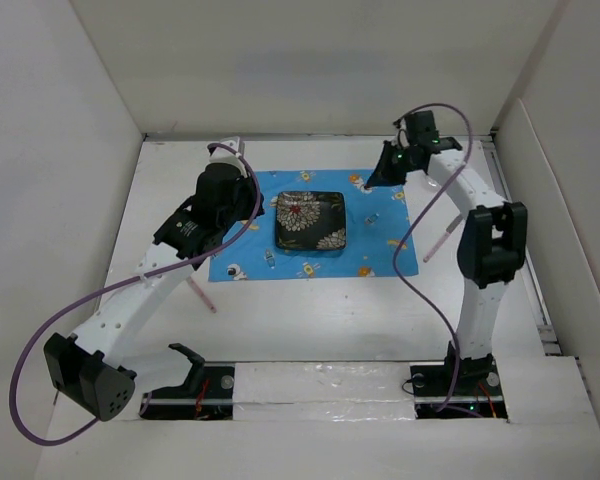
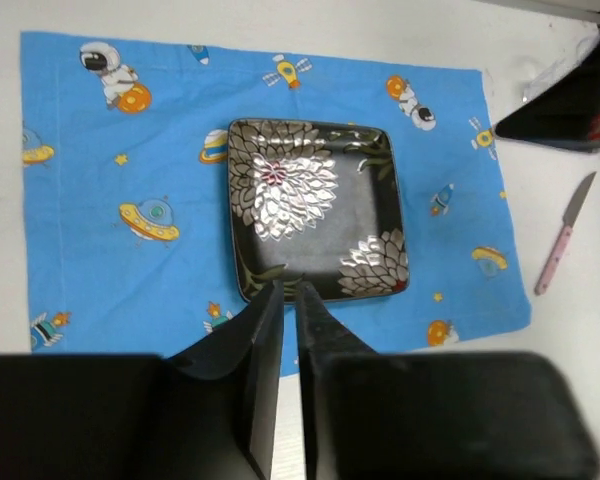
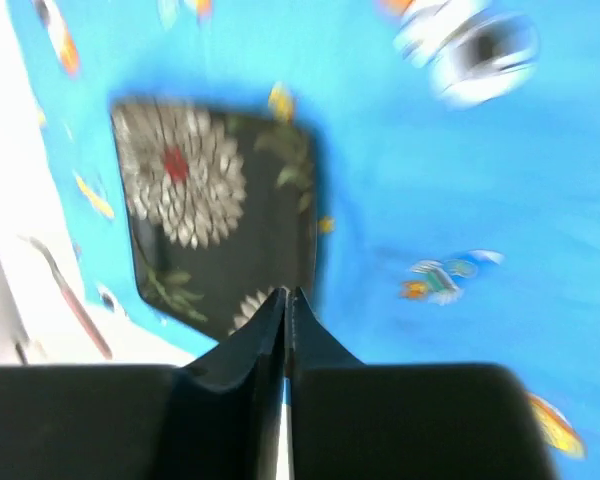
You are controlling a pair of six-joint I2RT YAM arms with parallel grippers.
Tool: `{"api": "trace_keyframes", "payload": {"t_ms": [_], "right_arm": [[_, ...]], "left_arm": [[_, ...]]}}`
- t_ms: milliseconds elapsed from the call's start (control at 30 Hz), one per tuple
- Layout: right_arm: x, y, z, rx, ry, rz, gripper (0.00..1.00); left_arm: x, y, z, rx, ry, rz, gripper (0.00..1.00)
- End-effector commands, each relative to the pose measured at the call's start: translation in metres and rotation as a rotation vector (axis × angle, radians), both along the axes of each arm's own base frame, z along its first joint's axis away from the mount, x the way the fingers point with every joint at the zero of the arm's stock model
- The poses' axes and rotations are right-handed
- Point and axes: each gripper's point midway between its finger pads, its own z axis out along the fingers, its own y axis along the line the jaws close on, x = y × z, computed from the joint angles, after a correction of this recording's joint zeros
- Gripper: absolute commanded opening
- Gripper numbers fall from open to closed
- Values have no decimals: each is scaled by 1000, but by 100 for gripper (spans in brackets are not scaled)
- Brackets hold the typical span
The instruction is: Set the dinner table for one person
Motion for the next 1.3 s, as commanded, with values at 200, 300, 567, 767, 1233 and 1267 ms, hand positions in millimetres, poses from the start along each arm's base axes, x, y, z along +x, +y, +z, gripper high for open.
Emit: {"api": "trace_keyframes", "payload": {"t_ms": [200, 300, 567, 767, 1233, 1267], "right_arm": [[63, -225, 94, -238, -290, -776, 1], [71, -272, 80, -309, -239, -879, 39], [92, -299, 32, -400, -110, -865, 55], [97, -298, 10, -398, -81, -858, 43], [96, -271, 74, -407, -263, -835, 0], [97, -256, 86, -396, -287, -807, 0]], "left_arm": [[-5, 3, 17, -26, -61, -10, 0], [-9, 5, 12, -14, -58, -12, 16], [-10, 9, -1, 8, -34, 1, 28], [-6, 6, -6, 13, -18, 0, 28], [-4, 8, -1, 15, -13, 15, 28], [-4, 8, 1, 15, -14, 17, 28]]}}
